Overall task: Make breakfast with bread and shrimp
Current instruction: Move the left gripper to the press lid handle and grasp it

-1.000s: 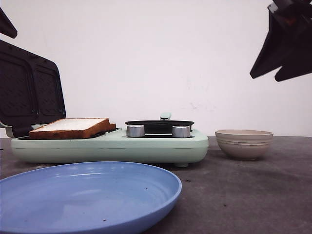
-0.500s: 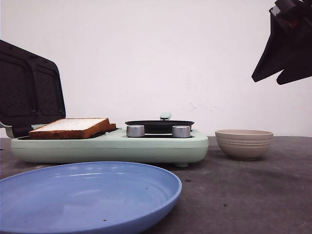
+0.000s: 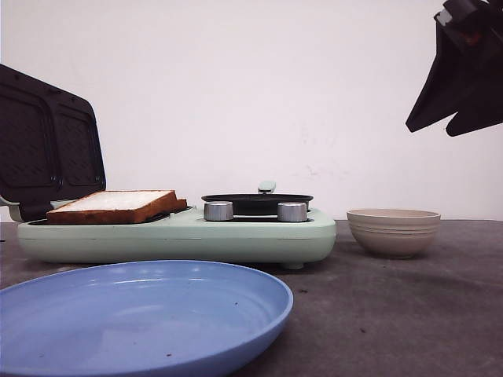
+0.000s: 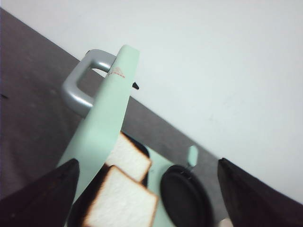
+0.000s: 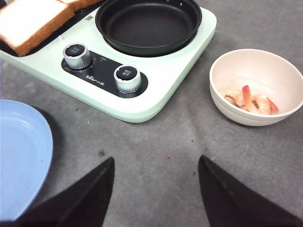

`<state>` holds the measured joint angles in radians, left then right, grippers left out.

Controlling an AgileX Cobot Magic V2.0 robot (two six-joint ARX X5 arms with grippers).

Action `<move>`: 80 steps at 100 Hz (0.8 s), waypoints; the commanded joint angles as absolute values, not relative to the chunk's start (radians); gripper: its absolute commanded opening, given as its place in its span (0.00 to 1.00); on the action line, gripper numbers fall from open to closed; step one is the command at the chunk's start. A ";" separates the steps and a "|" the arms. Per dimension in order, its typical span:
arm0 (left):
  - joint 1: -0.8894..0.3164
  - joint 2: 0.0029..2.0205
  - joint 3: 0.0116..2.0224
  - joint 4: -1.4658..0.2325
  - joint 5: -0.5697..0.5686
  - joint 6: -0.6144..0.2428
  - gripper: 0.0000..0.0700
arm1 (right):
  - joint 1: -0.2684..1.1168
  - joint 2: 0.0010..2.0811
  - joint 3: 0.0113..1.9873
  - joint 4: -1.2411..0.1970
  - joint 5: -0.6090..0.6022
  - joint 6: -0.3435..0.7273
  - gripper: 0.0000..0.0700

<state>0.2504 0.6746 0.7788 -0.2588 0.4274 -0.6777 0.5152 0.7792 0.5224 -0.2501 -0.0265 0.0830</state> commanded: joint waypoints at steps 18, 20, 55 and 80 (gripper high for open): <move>0.358 0.823 0.792 -0.109 0.531 -0.883 0.73 | 0.519 0.783 0.527 -0.241 -0.026 0.093 0.48; 0.365 0.836 0.792 -0.092 0.533 -0.896 0.73 | 0.519 0.783 0.527 -0.241 -0.026 0.093 0.48; 0.412 1.071 0.792 0.205 0.598 -1.101 0.73 | 0.519 0.783 0.527 -0.238 -0.025 0.093 0.48; 0.412 1.207 0.792 0.244 0.612 -1.103 0.73 | 0.519 0.783 0.527 -0.240 -0.026 0.094 0.48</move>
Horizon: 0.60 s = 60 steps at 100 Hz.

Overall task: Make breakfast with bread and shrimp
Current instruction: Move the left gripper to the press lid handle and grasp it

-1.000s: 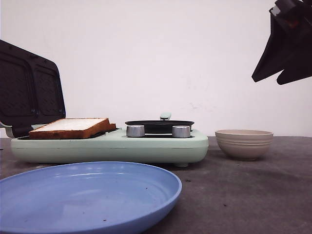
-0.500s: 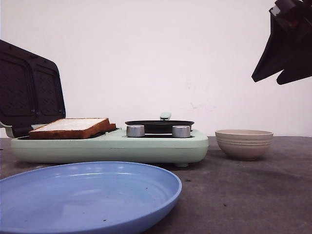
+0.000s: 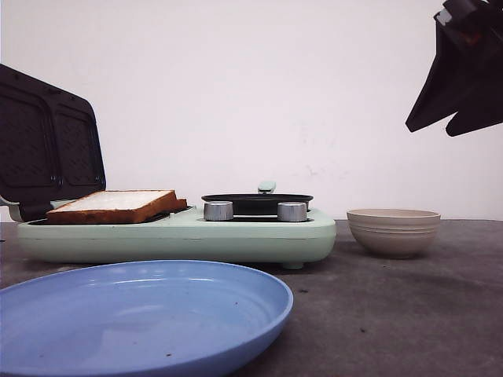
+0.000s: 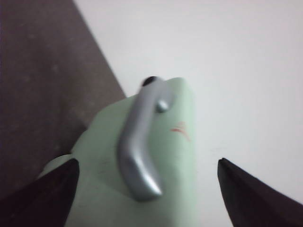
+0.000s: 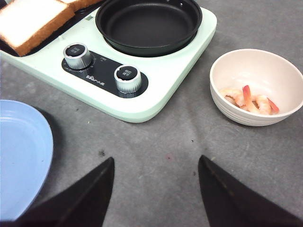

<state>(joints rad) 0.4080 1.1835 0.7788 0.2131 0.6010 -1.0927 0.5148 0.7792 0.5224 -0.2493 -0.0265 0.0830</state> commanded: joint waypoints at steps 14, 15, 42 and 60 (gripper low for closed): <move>0.406 1.271 0.792 0.317 0.656 -1.131 0.73 | 0.519 0.783 0.527 -0.240 -0.025 0.094 0.48; 0.405 1.274 0.792 0.321 0.656 -1.133 0.73 | 0.519 0.783 0.527 -0.240 -0.025 0.094 0.48; 0.389 1.330 0.792 0.392 0.655 -1.172 0.72 | 0.519 0.783 0.527 -0.257 -0.025 0.098 0.48; 0.385 1.349 0.792 0.395 0.652 -1.171 0.68 | 0.519 0.783 0.527 -0.262 -0.025 0.098 0.48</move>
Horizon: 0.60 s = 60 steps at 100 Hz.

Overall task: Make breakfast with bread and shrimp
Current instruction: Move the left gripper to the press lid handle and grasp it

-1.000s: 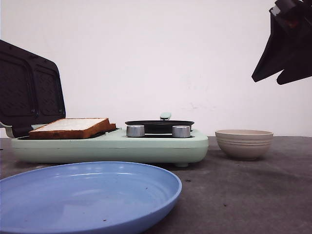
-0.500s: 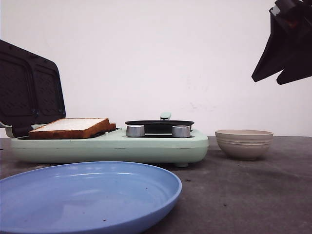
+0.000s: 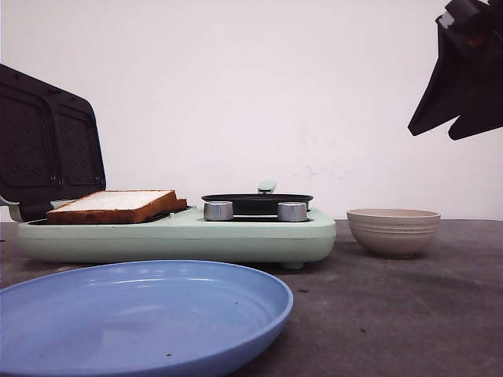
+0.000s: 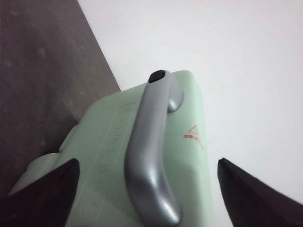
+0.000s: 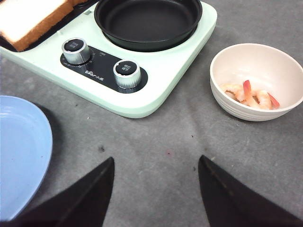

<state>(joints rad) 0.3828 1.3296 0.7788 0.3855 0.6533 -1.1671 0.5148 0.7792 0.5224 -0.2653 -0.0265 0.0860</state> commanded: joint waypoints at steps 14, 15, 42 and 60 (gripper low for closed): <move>0.379 1.357 0.792 0.415 0.651 -1.172 0.67 | 0.519 0.783 0.527 -0.263 -0.026 0.105 0.48; 0.379 1.357 0.792 0.418 0.651 -1.172 0.67 | 0.519 0.783 0.527 -0.263 -0.026 0.105 0.48; 0.366 1.363 0.792 0.450 0.632 -1.188 0.56 | 0.519 0.783 0.527 -0.263 -0.025 0.106 0.48; 0.353 1.388 0.792 0.466 0.632 -1.192 0.55 | 0.519 0.783 0.527 -0.263 -0.025 0.121 0.48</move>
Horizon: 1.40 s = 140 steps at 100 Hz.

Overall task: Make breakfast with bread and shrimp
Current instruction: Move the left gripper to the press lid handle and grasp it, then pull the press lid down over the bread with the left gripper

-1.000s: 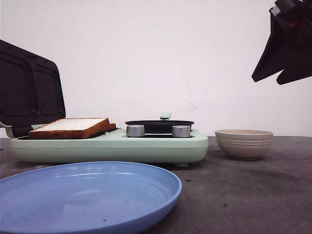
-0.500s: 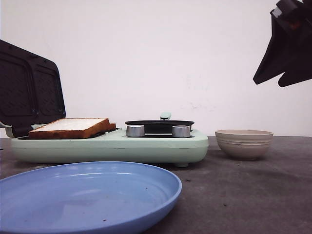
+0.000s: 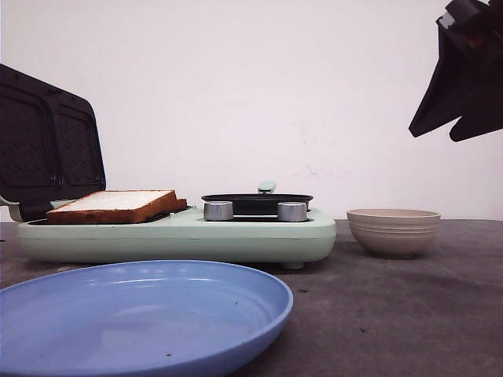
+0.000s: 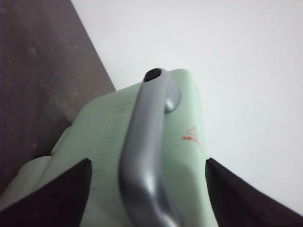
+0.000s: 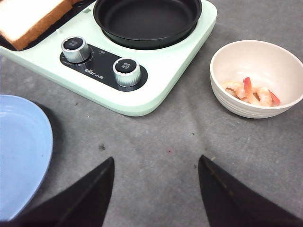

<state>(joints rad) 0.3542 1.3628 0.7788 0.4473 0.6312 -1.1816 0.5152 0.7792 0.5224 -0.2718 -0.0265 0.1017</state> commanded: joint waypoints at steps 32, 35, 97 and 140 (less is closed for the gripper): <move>0.327 1.426 0.792 0.520 0.630 -1.198 0.35 | 0.519 0.783 0.527 -0.265 -0.025 0.124 0.48; 0.327 1.426 0.792 0.521 0.628 -1.198 0.31 | 0.519 0.783 0.527 -0.265 -0.025 0.124 0.48; 0.305 1.426 0.792 0.521 0.652 -1.138 0.00 | 0.519 0.783 0.527 -0.265 -0.025 0.124 0.48; 0.167 1.426 0.792 0.467 0.633 -0.969 0.00 | 0.519 0.783 0.527 -0.265 -0.025 0.124 0.48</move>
<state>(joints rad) 0.1738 1.3975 0.7986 0.5228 0.6537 -1.0863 0.5148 0.7792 0.5224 -0.2726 -0.0261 0.1123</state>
